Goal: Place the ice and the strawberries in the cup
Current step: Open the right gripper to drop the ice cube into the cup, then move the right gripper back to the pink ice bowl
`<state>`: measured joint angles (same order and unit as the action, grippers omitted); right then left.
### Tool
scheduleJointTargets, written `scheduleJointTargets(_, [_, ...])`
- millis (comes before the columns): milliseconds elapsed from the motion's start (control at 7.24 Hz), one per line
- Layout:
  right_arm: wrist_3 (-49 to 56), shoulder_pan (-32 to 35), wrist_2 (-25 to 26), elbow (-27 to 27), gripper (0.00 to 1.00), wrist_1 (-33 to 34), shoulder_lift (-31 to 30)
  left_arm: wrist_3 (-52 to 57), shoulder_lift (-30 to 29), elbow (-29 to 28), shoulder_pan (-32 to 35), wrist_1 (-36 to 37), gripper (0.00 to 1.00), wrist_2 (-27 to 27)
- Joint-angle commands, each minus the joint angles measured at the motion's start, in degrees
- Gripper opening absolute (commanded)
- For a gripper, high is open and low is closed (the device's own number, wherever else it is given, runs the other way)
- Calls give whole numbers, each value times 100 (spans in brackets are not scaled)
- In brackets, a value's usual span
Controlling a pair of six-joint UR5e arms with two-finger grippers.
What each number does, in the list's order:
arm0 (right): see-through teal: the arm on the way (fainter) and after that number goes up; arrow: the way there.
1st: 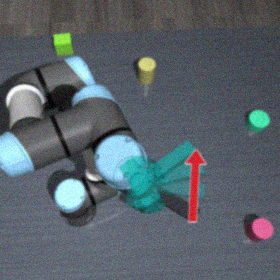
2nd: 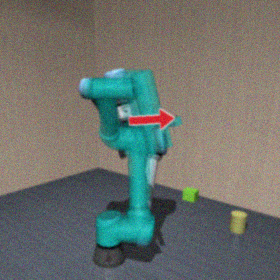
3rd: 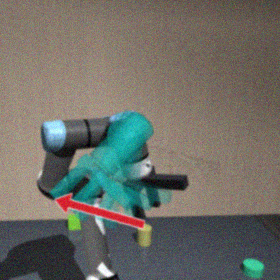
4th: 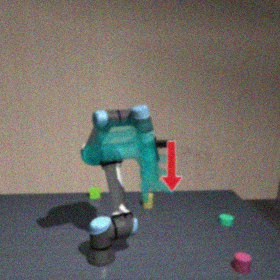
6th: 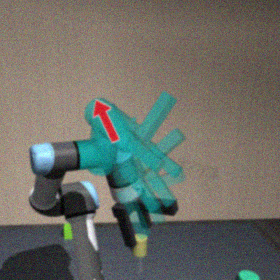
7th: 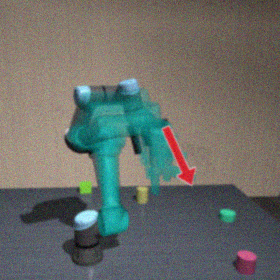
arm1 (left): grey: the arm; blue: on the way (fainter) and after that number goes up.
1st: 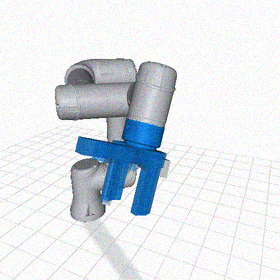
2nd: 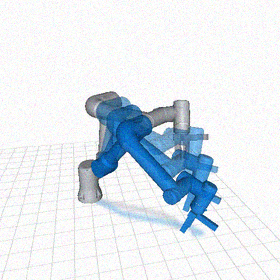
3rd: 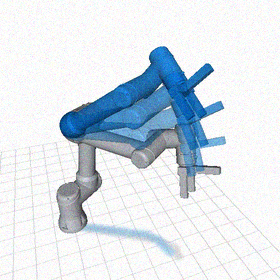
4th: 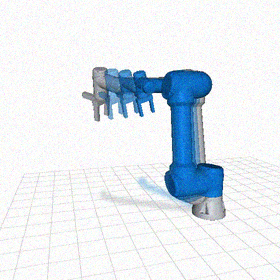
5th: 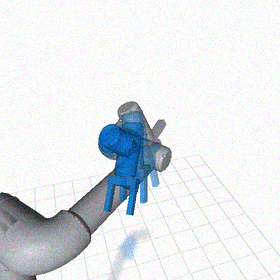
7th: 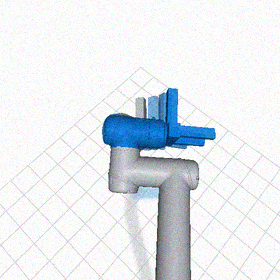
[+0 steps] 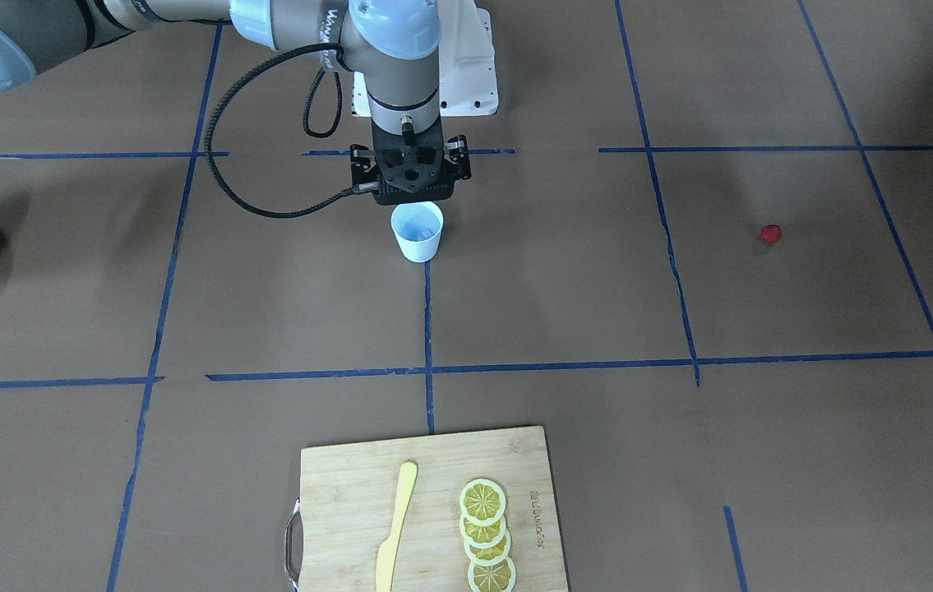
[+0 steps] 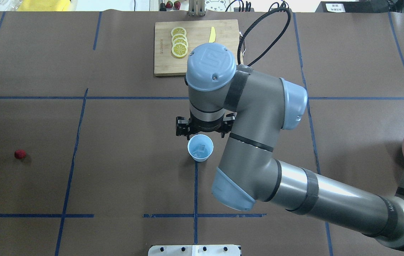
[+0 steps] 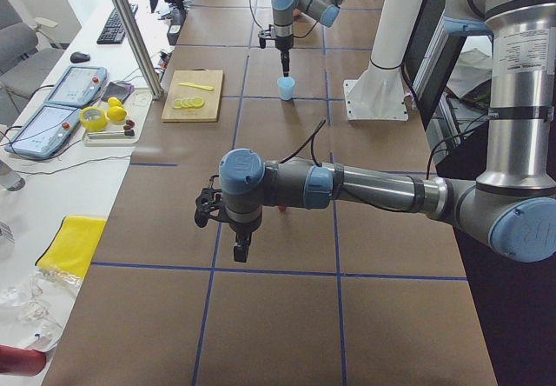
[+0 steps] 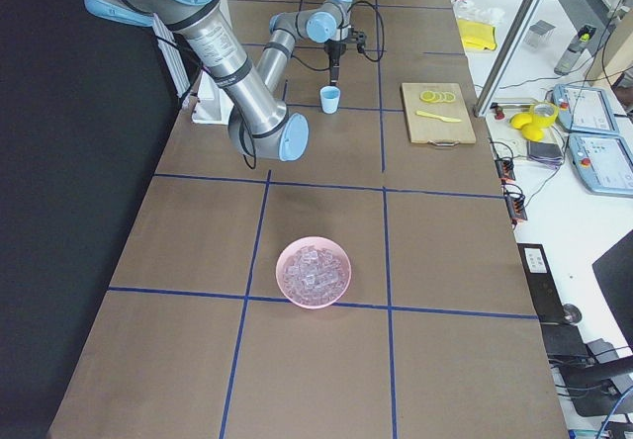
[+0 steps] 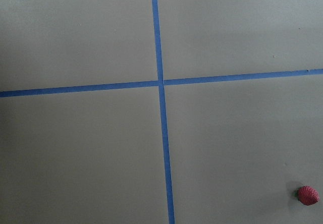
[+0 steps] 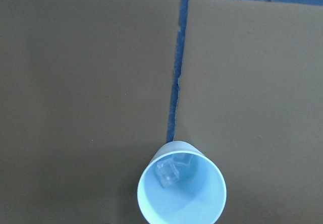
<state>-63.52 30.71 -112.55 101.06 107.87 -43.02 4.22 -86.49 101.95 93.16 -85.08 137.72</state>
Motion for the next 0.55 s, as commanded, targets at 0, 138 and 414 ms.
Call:
scheduleJointTargets(0, [224,451,-12,1515,100,454,-1071,0,0,9,0,0,100,0])
scheduleJointTargets(138, [339,758,-21,2001,100,454,-1407,0,0,18,0,-9,100,0])
scheduleJointTargets(414, [1423,1155,-4,2732,100,376,-2643,0,0,35,0,-9,100,9])
